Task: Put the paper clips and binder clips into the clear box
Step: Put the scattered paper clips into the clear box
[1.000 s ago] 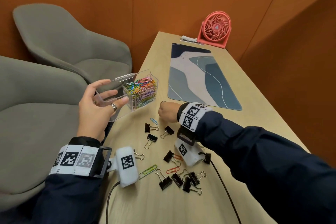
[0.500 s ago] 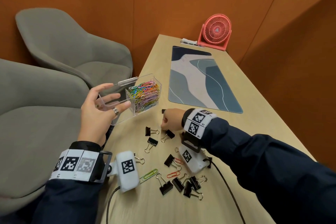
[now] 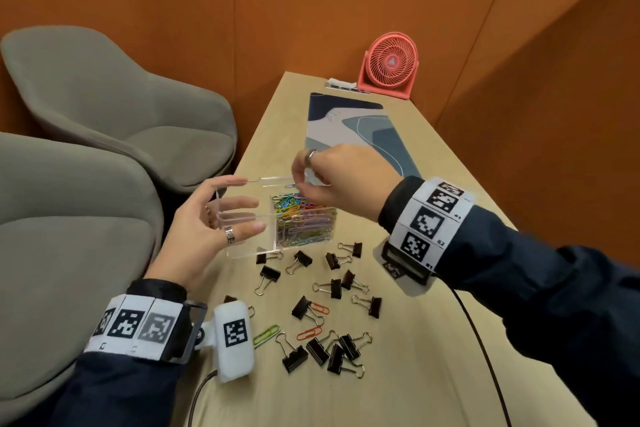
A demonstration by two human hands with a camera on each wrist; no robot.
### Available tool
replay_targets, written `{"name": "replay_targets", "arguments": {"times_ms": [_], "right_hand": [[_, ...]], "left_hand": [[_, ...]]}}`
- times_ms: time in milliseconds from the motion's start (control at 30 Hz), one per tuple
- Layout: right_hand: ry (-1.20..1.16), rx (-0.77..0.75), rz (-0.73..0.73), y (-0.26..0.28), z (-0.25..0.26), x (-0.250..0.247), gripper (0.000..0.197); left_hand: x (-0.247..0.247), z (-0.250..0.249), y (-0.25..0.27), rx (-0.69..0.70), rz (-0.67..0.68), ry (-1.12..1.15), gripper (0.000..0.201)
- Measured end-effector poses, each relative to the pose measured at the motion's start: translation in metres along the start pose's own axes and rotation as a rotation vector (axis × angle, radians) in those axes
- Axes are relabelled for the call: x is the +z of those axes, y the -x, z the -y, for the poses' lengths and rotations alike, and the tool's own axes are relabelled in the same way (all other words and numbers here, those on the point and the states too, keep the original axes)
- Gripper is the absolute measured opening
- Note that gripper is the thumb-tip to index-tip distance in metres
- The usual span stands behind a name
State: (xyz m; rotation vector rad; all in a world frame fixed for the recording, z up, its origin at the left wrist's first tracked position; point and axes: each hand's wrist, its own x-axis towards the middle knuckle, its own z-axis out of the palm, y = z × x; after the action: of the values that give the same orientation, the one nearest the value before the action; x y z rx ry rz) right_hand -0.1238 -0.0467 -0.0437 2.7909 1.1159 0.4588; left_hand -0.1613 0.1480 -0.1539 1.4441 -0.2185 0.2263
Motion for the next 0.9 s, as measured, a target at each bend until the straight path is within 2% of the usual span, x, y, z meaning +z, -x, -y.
{"name": "replay_targets", "arguments": {"times_ms": [67,133,200,333,433,533,600,667,767,900], "right_hand": [[0.065,-0.064,-0.033,-0.004,0.008,0.003,0.021],[0.122,-0.164,-0.134,-0.006,0.013,0.004,0.011],[0.173,-0.259,-0.209,-0.006,0.014,0.004,0.022],[0.325,-0.319,-0.058,-0.006,0.011,0.001,0.029],[0.365,-0.416,0.009,-0.005,0.013,0.000,0.023],[0.393,-0.437,0.051,-0.008,0.014,0.003,0.017],[0.311,-0.399,0.077,-0.008,0.017,0.000,0.014],[0.244,-0.260,0.149,-0.007,0.017,-0.003,0.019],[0.122,-0.087,0.114,0.001,0.012,-0.005,0.026],[0.159,-0.081,0.137,0.002,0.008,0.004,0.032]], "left_hand": [[0.003,-0.001,0.001,-0.008,0.019,-0.002,0.077],[0.005,0.000,0.001,-0.016,0.036,-0.015,0.077],[0.006,0.001,0.000,-0.025,0.043,-0.028,0.076],[0.005,0.001,0.000,-0.030,0.045,-0.037,0.074],[0.005,0.001,-0.001,-0.029,0.042,-0.039,0.069],[0.006,0.001,0.000,-0.036,0.048,-0.029,0.074],[0.006,0.000,0.001,-0.035,0.052,-0.037,0.072],[0.005,0.000,0.000,-0.026,0.046,-0.037,0.068],[0.005,0.001,0.000,-0.025,0.032,-0.033,0.067],[0.005,0.000,0.000,-0.034,0.036,-0.028,0.071]]}}
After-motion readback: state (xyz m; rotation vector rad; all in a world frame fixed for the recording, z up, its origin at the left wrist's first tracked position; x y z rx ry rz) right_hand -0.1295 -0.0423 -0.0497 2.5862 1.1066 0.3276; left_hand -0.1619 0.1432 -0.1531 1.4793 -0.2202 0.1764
